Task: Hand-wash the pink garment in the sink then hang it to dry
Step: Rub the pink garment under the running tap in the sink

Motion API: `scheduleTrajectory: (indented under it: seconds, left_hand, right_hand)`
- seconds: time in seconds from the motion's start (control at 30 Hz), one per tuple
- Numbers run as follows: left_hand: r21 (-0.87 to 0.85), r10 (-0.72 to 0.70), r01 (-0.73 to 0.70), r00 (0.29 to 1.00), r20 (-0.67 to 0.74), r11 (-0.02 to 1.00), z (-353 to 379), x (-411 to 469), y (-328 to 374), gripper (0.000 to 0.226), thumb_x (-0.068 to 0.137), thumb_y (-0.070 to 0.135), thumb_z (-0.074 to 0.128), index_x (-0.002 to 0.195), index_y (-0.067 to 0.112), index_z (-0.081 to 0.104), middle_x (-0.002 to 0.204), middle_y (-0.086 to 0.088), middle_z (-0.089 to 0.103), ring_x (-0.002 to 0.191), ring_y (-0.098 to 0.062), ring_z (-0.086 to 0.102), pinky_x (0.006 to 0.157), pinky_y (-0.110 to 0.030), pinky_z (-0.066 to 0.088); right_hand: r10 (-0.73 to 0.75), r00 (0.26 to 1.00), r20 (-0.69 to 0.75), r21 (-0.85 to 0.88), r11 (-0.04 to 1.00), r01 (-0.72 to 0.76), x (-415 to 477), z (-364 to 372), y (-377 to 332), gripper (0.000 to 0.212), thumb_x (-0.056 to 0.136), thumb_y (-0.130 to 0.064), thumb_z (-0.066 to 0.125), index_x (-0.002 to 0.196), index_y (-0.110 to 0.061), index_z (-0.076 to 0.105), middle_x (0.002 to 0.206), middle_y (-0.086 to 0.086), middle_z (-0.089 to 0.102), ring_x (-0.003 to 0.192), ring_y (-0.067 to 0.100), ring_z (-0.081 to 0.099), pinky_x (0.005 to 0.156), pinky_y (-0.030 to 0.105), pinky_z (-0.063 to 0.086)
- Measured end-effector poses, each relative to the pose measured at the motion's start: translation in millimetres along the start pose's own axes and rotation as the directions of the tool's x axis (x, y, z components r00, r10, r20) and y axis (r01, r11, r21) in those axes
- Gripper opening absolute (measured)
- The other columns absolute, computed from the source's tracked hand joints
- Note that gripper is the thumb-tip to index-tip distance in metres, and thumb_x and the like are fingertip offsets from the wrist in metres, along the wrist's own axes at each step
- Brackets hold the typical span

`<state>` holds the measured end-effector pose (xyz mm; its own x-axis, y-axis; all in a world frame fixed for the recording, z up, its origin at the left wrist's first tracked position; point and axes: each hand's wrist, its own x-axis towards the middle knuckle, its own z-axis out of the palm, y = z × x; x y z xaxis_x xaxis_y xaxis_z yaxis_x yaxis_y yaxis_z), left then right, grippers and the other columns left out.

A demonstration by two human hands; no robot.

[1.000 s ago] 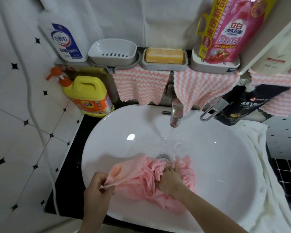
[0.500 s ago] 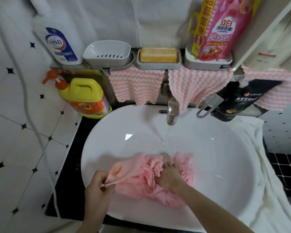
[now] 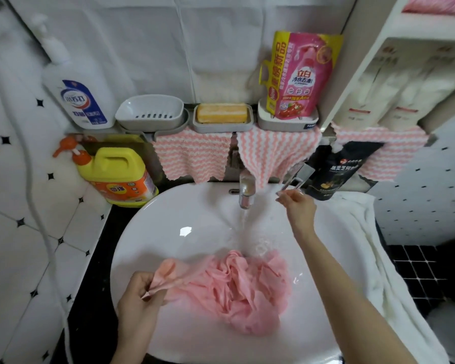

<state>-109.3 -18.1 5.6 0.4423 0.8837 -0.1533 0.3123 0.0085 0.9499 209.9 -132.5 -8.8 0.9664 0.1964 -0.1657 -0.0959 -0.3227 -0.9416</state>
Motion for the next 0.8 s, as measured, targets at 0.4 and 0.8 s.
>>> scheduleTrajectory:
  seconds: [0.4, 0.8]
  left_hand:
    - [0.049, 0.059, -0.060, 0.998, 0.009, 0.997, -0.3, 17.3, 11.3, 0.036, 0.075, -0.006, 0.070, 0.069, 0.027, 0.056, 0.076, -0.014, 0.062, 0.074, -0.024, 0.056, 0.059, -0.037, 0.050]
    - [-0.069, 0.329, -0.345, 0.928, -0.174, 0.936, -6.8, 8.1, 140.5, 0.019, 0.054, 0.033, 0.063, 0.069, 0.042, 0.056, 0.065, 0.012, 0.060, 0.056, 0.003, 0.051, 0.055, -0.014, 0.041]
  right_hand:
    - [0.192, 0.692, 0.696, -0.515, 0.804, 0.296, -44.5, -5.5, 67.1, 0.110, 0.048, -0.064, 0.076, 0.144, -0.035, 0.032, 0.138, 0.004, 0.045, 0.133, 0.028, 0.037, 0.105, 0.037, 0.034]
    - [0.320, 0.639, 0.699, -0.156, 0.941, -0.301, -81.6, -0.9, 97.1, 0.034, 0.076, -0.027, 0.070, 0.105, -0.009, 0.067, 0.105, 0.013, 0.071, 0.096, 0.025, 0.068, 0.086, 0.040, 0.053]
